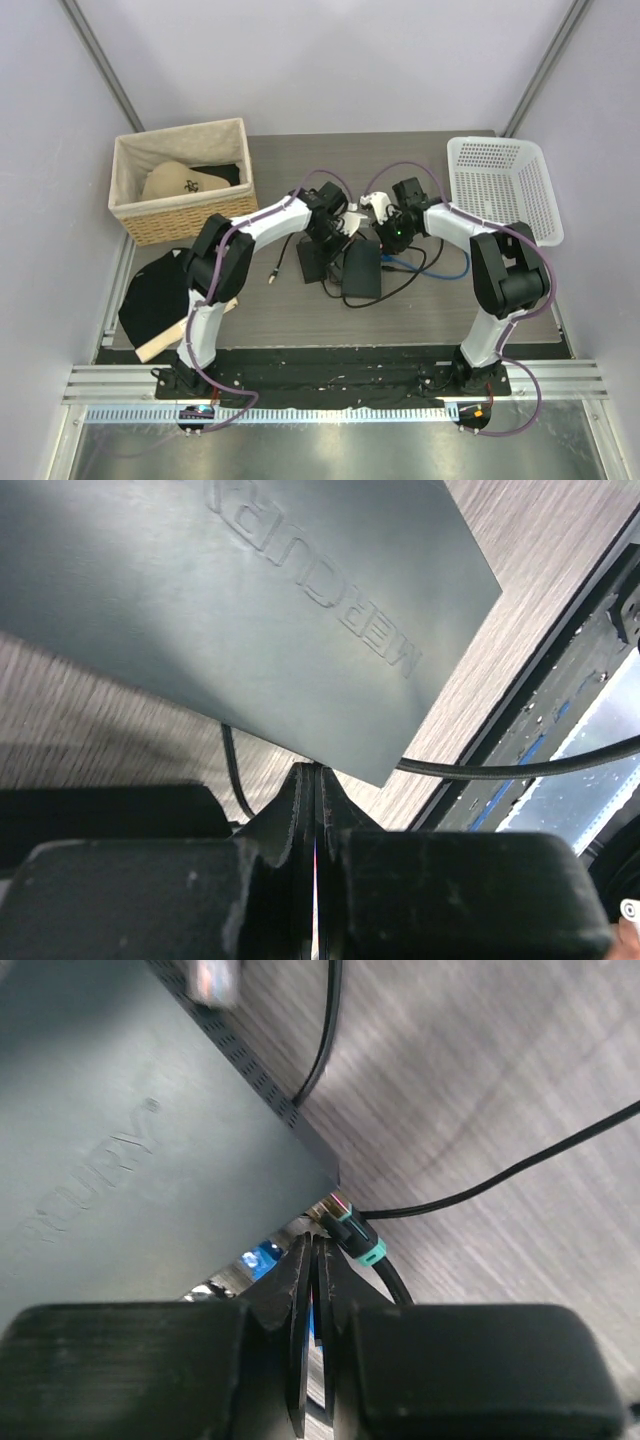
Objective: Pull the plug from the switch port
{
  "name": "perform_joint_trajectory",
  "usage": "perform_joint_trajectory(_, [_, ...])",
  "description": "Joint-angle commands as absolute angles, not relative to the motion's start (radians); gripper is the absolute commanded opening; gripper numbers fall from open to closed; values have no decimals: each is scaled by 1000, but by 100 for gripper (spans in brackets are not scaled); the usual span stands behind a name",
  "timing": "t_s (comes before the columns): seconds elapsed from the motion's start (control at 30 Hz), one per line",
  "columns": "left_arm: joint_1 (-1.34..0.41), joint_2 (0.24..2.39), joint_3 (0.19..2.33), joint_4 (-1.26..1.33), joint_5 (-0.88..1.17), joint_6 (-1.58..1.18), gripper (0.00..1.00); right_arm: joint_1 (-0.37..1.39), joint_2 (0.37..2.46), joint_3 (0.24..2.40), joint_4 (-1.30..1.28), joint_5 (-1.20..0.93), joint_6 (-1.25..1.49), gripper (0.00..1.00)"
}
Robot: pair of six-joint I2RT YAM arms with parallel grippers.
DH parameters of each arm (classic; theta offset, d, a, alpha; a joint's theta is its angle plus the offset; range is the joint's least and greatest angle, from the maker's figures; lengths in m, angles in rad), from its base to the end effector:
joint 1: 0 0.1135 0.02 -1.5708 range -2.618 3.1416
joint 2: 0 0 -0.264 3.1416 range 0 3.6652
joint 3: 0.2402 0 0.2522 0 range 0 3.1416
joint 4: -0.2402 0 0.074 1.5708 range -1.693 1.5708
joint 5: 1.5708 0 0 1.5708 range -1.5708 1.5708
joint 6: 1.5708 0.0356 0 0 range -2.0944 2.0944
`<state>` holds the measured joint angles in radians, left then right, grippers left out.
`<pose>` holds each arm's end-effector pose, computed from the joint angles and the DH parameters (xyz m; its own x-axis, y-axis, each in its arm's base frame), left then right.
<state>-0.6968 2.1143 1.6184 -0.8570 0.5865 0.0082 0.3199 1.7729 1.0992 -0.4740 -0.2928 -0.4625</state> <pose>0.3117 -0.2865 0.1745 -0.7436 0.6312 -0.2206 0.6324 0.5568 -0.5386 0.3254 0.1186 0.1676 -0.5901 -0.6455 -0.4849 -0.7563 0.6521 0.0523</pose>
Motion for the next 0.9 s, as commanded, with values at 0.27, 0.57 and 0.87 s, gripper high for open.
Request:
perform_joint_trajectory(0.27, [-608,2013,1683,-948,612,29,3,327,1580,1197,-538,-313,-454,44])
perform_joint_trajectory(0.57, [-514,1904,1629,-887,624,-25,61,336,1488,1108,-466,-394,-235,47])
perform_joint_trajectory(0.87, [-515,1999,1612,-758,718,-123,64,345,1560,1065,-379,-460,-72,49])
